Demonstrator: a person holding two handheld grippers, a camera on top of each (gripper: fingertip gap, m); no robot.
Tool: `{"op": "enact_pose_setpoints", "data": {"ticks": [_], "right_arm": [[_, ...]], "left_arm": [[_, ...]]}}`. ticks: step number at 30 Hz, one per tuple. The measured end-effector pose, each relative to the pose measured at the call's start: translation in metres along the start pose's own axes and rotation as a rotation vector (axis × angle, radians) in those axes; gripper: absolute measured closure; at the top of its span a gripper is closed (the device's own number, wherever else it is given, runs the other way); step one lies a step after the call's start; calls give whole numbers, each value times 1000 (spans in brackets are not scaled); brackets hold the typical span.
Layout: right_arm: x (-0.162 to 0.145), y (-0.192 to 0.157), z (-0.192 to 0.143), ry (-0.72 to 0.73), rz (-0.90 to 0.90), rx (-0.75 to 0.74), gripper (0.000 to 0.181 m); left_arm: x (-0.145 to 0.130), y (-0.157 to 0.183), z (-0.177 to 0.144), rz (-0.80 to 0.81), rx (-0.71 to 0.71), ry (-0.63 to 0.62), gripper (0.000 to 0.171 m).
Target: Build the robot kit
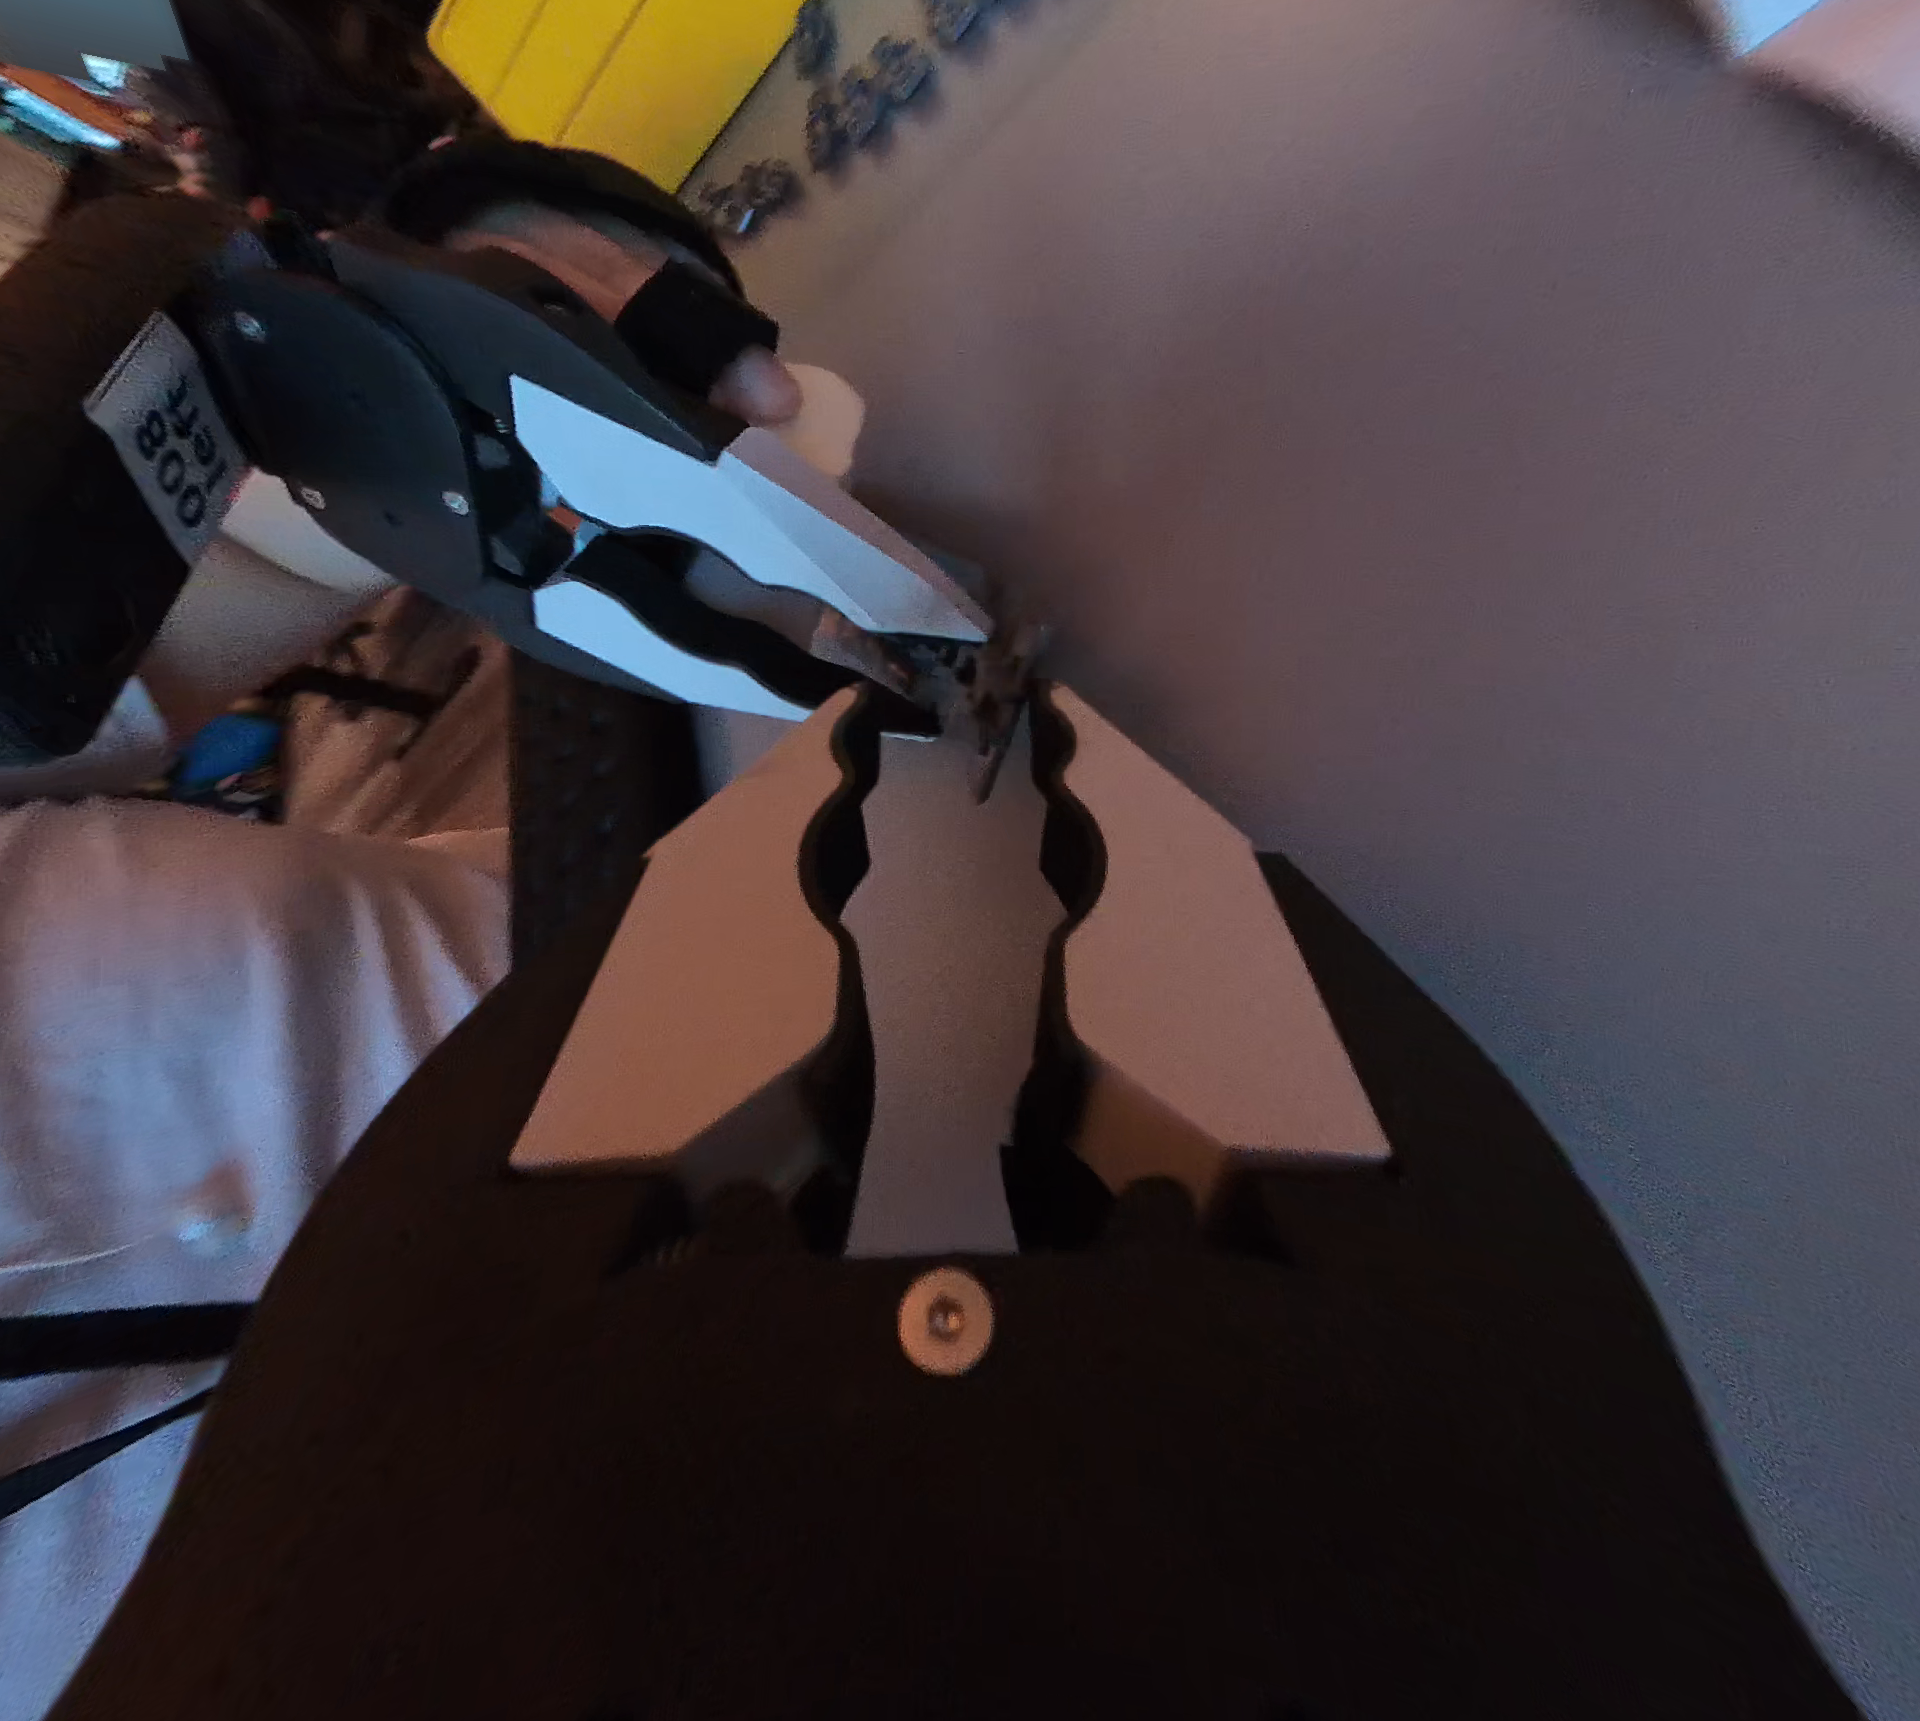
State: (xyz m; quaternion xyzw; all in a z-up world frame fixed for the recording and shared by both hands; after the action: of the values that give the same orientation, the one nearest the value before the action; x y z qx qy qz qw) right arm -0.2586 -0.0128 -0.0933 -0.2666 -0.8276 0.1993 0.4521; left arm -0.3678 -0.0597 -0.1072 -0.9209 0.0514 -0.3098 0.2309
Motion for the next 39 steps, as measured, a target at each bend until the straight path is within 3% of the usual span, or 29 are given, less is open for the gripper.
{"op": "enact_pose_setpoints", "data": {"ticks": [1, 3, 5, 7, 10, 13, 16, 18, 21, 24, 32, 37, 39], "right_arm": [[0, 0, 4, -29, 6, 26, 171], [0, -1, 6, -67, -66, 5, 173], [-2, -2, 4, -79, -137, -51, 174], [-3, -4, 0, -21, -164, -56, 174], [-5, -10, -4, 66, -169, 0, 174], [-7, -14, -8, 90, -191, 3, 174], [-3, -16, -15, 141, -184, 27, 175], [-1, -16, -21, 179, -161, 50, 175], [2, -18, -29, 224, -127, 129, 175], [3, -20, -31, 234, -82, 226, 175], [0, -21, -28, 221, -46, 306, 176], [0, -22, -24, 217, -79, 264, 175], [0, -18, -24, 230, -90, 221, 175]], "left_arm": [[-1, 0, 0, -14, 3, 5, 143], [-2, 0, -2, -68, -16, 20, 143], [-1, -11, -12, -189, 8, 108, 156], [1, -27, -23, -375, -63, 245, 147], [-3, -52, -23, -618, -251, 345, 124], [3, -60, -16, -739, -597, 389, 130], [2, -60, -4, -795, -810, 286, 132], [-7, -57, 3, -782, -811, 207, 131], [-8, -52, 6, -772, -804, 275, 133], [-2, -49, 4, -737, -792, 337, 149], [10, -49, -9, -746, -849, 444, 129], [14, -55, -7, -783, -905, 463, 164], [12, -57, -4, -784, -866, 454, 165]]}}
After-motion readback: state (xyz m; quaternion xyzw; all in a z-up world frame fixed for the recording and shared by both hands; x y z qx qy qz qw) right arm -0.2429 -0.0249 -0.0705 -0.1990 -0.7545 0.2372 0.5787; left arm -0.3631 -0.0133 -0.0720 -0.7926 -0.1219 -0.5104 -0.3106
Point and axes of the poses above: each gripper's, where its closed fingertips meet, z out along the fingers, x out of its top, y = z × x across the jaws, the point moved 7 cm from there along -z, back along the fingers, and after that the axes turned 5 degrees about -z, right-handed, at the moved point
